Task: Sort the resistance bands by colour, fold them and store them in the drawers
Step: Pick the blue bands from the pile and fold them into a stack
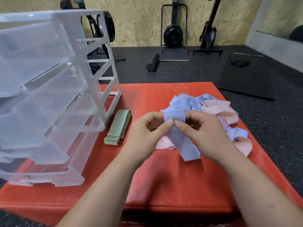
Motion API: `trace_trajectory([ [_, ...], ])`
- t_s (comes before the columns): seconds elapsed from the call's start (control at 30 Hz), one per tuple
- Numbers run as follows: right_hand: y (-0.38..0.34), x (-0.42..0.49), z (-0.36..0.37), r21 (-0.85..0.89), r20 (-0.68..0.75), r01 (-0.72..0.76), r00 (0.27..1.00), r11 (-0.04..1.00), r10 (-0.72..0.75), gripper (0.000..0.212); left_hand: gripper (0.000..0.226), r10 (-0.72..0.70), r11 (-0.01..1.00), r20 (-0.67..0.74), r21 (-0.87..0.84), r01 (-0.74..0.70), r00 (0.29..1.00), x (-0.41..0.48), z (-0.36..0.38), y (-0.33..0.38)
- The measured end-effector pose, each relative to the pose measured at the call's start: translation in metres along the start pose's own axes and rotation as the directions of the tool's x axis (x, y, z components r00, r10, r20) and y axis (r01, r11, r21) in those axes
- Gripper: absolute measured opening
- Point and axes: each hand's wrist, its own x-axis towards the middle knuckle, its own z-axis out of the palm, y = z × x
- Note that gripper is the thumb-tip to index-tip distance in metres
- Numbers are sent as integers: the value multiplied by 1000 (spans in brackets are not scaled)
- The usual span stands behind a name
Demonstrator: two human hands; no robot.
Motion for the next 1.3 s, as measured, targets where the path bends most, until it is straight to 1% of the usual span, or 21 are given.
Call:
trace_trajectory([
  [0.07,-4,0,-3,42,-17,3,1000,999,-2,10,3,18,999,2,28,-18,1000,-2,1,3],
  [0.17,-12,-6,-6,109,-60,-11,998,994,18,9,3,36,996,8,77,-36,999,-7,2,9],
  [0.23,-19,-11,-7,107,-80,6,997,994,3,6,7,18,995,46,95,-22,999,-14,2,13],
  [0.33,-31,-20,-3,127,-110,49,993,991,-35,10,13,-34,991,119,130,18,992,-27,5,18],
  [0.43,-40,-30,2,192,-182,75,983,978,-39,10,17,-50,965,187,261,0,981,-40,5,13],
  [0.5,-44,-37,2,288,-235,57,972,956,13,11,16,-70,943,233,332,-11,970,-50,4,9],
  [0.6,-49,-48,-2,409,-314,18,941,912,122,9,15,-134,925,301,380,10,944,-62,-1,6],
  [0.67,-49,-56,-8,405,-370,-9,913,914,173,8,17,-188,896,340,445,19,921,-67,-9,2],
  [0.73,-45,-63,-15,421,-403,-66,880,905,252,10,28,-260,855,351,517,45,900,-72,-20,-1],
  [0.77,-41,-66,-20,440,-411,-104,860,892,303,13,27,-301,836,350,544,69,887,-74,-27,-1],
  [0.83,-28,-72,-33,454,-390,-196,833,869,392,18,16,-369,815,346,567,122,862,-77,-40,1],
  [0.9,-12,-79,-46,389,-341,-317,823,865,454,19,14,-408,795,315,584,165,857,-79,-54,2],
  [0.97,9,-86,-57,252,-294,-441,813,861,503,14,14,-420,775,259,602,195,870,-80,-69,-2],
  [1.03,28,-92,-66,127,-260,-520,804,845,534,12,15,-422,749,196,626,218,885,-80,-81,-7],
  [1.1,39,-96,-71,71,-216,-558,801,827,558,18,15,-418,718,143,656,230,897,-80,-91,-13],
  [1.17,42,-99,-71,2,-159,-603,787,798,596,19,15,-408,695,92,677,243,909,-80,-96,-16],
  [1.23,44,-104,-70,-127,-118,-625,780,770,614,17,14,-390,681,46,686,255,920,-78,-98,-18],
  [1.3,49,-106,-72,-338,-115,-572,813,747,571,19,13,-378,655,17,711,254,926,-77,-99,-21],
])
